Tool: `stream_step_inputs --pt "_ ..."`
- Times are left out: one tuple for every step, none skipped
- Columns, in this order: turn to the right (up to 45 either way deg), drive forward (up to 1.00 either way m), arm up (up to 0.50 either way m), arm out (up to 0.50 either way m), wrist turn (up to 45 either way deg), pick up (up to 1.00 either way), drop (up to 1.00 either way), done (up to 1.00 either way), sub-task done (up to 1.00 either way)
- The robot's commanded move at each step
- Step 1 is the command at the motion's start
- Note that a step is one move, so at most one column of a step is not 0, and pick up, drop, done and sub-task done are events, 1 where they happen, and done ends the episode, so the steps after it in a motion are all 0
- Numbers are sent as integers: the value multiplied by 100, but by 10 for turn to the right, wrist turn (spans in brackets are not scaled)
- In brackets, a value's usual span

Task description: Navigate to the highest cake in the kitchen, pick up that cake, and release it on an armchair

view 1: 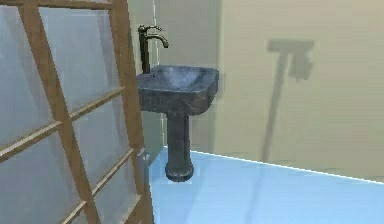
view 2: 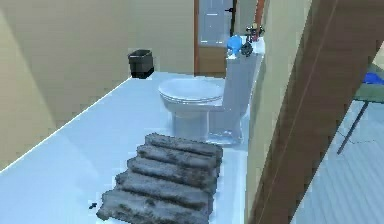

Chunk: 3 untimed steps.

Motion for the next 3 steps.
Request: stream_step_inputs --pt "450 0 0 0 0 0 0 0 0" --pt "240 0 0 0 0 0 0 0 0" --pt "0 65 0 0 0 0 0 0 0"
